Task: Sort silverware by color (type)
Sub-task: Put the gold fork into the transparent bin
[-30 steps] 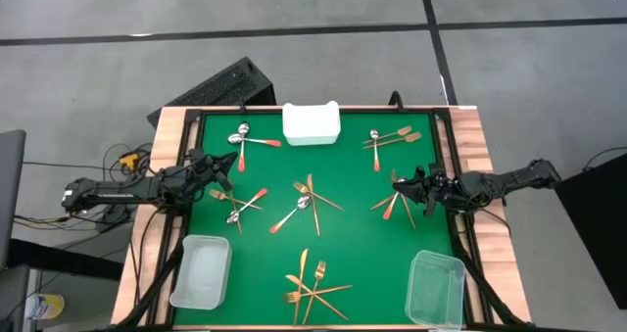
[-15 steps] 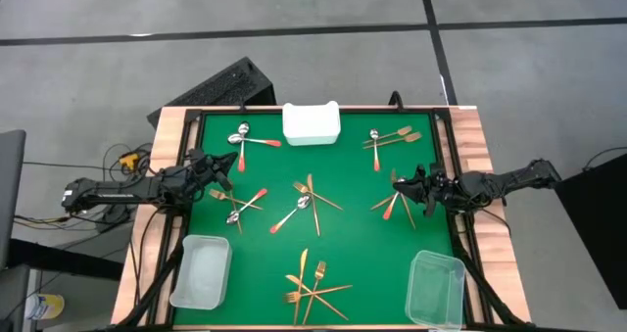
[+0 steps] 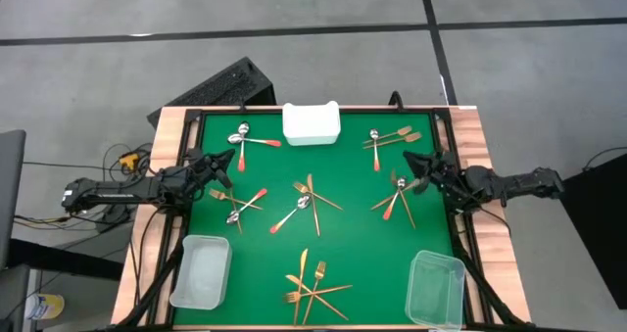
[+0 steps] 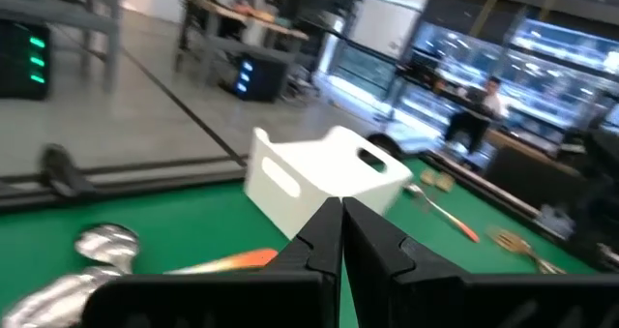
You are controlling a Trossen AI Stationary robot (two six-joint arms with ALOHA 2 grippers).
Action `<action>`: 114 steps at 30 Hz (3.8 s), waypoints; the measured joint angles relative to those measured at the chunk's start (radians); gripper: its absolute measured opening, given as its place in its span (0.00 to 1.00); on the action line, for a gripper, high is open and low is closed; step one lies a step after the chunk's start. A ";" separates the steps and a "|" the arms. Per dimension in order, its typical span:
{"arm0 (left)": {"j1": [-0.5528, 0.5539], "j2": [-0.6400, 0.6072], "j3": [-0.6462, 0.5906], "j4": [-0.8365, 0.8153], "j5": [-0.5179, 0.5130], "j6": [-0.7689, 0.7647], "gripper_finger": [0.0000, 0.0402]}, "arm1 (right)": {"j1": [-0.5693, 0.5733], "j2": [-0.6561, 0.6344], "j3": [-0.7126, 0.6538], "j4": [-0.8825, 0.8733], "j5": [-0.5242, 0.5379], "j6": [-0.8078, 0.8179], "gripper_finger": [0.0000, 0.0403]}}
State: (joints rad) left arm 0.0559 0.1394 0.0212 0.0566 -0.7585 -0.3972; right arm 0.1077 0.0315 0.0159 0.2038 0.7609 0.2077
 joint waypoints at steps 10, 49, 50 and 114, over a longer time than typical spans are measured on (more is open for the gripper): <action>0.032 0.006 0.000 0.088 0.024 0.036 0.00 | -0.198 0.102 0.231 -0.407 -0.010 0.116 0.14; 0.058 0.485 0.001 0.480 0.318 0.169 0.26 | -0.359 1.078 0.515 -0.811 -0.472 0.529 0.50; 0.058 0.484 0.001 0.481 0.316 0.169 0.26 | -0.359 1.095 0.515 -0.807 -0.474 0.530 0.51; 0.039 0.484 0.002 0.586 0.328 0.043 0.22 | 0.145 0.522 0.515 -0.427 -0.261 0.569 0.04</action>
State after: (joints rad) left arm 0.0948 0.6235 0.0235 0.6423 -0.4305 -0.3539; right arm 0.2526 0.5537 0.5311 -0.2231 0.4995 0.7768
